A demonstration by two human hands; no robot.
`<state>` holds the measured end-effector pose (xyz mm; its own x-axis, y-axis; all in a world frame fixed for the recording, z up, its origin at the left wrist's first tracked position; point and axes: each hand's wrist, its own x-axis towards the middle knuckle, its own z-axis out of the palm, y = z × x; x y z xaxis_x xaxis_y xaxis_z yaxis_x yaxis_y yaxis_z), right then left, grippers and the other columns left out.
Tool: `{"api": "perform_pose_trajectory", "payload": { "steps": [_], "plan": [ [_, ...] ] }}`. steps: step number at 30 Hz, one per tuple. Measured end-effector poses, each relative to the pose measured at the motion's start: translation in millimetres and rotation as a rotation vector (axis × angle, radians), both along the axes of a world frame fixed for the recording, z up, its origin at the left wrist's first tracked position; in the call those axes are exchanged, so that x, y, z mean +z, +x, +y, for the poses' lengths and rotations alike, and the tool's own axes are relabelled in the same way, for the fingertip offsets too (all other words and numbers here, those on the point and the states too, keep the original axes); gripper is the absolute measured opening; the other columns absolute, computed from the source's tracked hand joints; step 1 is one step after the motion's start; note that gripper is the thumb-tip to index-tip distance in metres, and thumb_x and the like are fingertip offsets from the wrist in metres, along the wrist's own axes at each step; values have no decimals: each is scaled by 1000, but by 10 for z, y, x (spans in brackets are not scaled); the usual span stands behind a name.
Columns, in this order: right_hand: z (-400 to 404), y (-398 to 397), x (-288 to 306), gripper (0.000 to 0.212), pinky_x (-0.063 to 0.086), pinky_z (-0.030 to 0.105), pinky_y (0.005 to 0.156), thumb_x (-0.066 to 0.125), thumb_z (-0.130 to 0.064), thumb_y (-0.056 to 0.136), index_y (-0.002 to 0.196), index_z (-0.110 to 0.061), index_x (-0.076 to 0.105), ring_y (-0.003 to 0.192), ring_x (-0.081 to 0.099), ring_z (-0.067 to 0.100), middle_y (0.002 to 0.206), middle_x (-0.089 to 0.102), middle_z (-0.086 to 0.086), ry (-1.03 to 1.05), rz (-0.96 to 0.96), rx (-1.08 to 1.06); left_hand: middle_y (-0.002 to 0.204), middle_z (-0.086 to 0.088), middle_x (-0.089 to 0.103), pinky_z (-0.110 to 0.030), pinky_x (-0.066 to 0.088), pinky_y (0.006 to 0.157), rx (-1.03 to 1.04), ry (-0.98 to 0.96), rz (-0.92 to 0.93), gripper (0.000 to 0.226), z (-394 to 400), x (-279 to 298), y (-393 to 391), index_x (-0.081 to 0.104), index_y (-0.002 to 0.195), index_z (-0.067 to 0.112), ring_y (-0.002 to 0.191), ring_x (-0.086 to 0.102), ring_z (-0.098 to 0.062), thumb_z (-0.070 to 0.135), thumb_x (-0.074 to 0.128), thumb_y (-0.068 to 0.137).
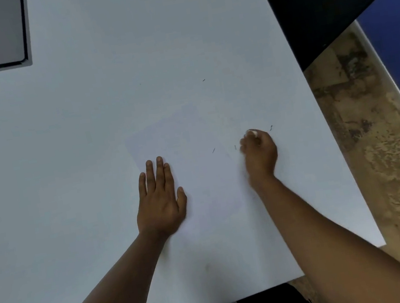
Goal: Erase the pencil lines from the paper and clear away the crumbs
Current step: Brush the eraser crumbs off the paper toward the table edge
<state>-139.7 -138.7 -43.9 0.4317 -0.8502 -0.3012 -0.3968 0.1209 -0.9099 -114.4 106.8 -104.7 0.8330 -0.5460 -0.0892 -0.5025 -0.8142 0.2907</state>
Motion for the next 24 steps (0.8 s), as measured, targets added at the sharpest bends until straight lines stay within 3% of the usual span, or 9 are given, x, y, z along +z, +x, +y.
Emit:
{"api": "perform_pose_trajectory", "payload": {
  "steps": [2, 5, 9, 12, 15, 18, 22, 24],
  "plan": [
    [-59, -6, 95, 11, 53, 34, 67, 56, -11, 98, 91, -11, 64, 64, 60, 15, 79, 63, 2, 197, -111, -15, 173, -11, 4, -48, 4, 129, -3, 0, 0, 72, 0, -3, 3, 16, 162, 2, 160, -6, -29, 42, 25, 104],
    [248, -11, 153, 12, 50, 30, 63, 54, -5, 100, 91, -10, 60, 62, 56, 17, 81, 59, 11, 483, -151, 119, 173, -12, 3, -50, 5, 129, -11, 14, -2, 72, 3, -8, 0, 15, 162, 1, 160, -6, -29, 43, 22, 104],
    [569, -31, 86, 9, 58, 32, 80, 56, -12, 101, 101, -7, 64, 86, 70, 21, 97, 69, 12, 724, -46, 307, 173, -13, 3, -50, 6, 128, -18, 28, -13, 73, 5, -22, 11, 13, 162, 2, 160, -5, -30, 47, 20, 106],
    [430, 131, 98, 9, 56, 30, 77, 55, -5, 100, 94, -8, 61, 79, 69, 20, 89, 68, 10, 716, -151, 141, 173, -13, 2, -46, 0, 128, -27, 28, -23, 73, -9, -37, 24, 10, 162, 2, 160, -6, -30, 48, 21, 106],
    [25, 243, 181, 14, 49, 28, 66, 54, 0, 98, 89, -10, 59, 66, 58, 17, 80, 61, 8, 557, -245, -74, 173, -13, 2, -41, -6, 128, -40, 40, -27, 74, 32, -40, 30, 12, 162, 1, 160, -6, -29, 48, 23, 106],
    [-321, 91, 278, 7, 50, 27, 63, 59, -9, 97, 94, -11, 65, 67, 60, 15, 79, 62, 4, 453, -182, -73, 172, -14, 6, -41, -6, 128, -68, 37, -45, 73, 93, -28, 63, 17, 162, 0, 160, -2, -29, 47, 24, 105],
    [-459, -172, 330, 11, 50, 25, 60, 60, -10, 97, 101, -7, 70, 65, 56, 13, 75, 60, 3, 520, -125, -32, 168, -17, 23, -43, -2, 128, -73, -3, -101, 69, 6, 78, 87, 28, 159, -1, 157, 17, -33, 40, 30, 103],
    [-445, -292, 328, 12, 52, 27, 63, 62, -11, 96, 102, -7, 71, 65, 58, 13, 76, 64, 4, 574, -94, -5, 159, -18, 43, -46, 12, 125, -94, -64, -123, 63, -169, 181, 93, 38, 155, -1, 146, 38, -38, 35, 34, 103]
  ]
}}
